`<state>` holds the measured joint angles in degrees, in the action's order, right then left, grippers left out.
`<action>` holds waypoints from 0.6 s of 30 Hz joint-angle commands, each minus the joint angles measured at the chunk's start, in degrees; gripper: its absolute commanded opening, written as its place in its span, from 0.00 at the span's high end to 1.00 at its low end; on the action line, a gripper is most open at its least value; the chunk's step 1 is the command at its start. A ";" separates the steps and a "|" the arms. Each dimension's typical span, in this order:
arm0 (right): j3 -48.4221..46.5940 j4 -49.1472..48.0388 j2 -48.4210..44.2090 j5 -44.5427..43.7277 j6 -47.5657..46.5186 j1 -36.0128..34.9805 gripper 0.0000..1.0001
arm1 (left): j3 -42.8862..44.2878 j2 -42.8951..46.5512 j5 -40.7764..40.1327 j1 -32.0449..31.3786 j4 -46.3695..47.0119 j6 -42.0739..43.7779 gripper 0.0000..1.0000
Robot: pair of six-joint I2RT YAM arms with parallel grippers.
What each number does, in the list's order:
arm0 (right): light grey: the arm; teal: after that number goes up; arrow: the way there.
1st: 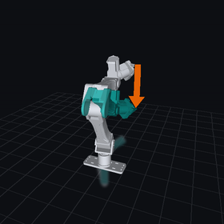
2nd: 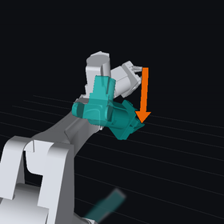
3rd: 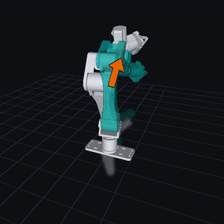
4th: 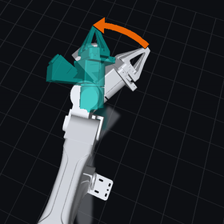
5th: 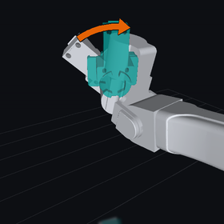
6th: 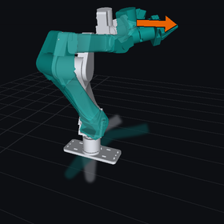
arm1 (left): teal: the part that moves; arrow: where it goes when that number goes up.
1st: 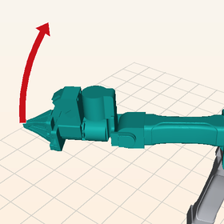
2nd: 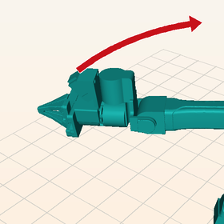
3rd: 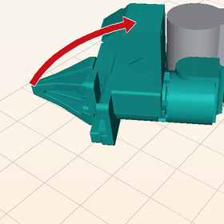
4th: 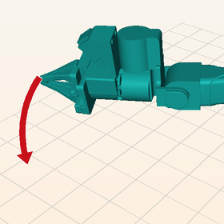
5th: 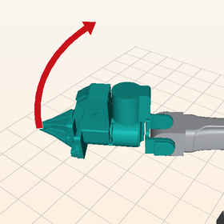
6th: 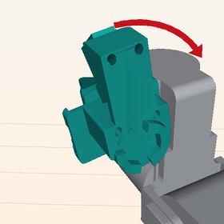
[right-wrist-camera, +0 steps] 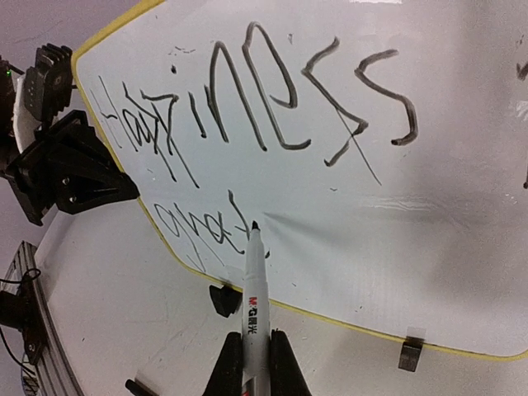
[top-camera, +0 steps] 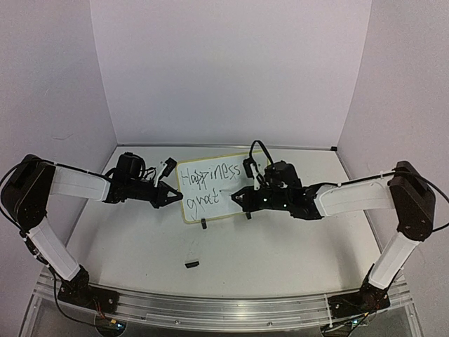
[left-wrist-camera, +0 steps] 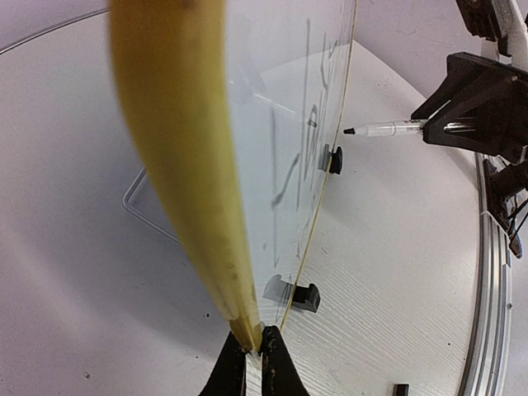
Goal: Write a sentence on the whiteboard
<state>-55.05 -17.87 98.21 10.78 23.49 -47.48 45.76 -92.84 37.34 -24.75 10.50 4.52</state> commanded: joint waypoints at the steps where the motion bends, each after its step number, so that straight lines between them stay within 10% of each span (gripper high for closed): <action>1: -0.29 -0.15 -1.03 -1.20 -0.98 0.31 1.00 | 1.61 0.45 -4.73 0.31 -1.80 1.58 1.00; 18: 0.96 -0.15 2.54 -2.60 0.33 0.38 1.00 | 1.58 0.27 -4.81 0.23 -1.80 1.68 1.00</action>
<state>-54.96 -17.72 100.14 9.50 23.44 -47.50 45.76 -92.84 37.34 -24.75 10.50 4.51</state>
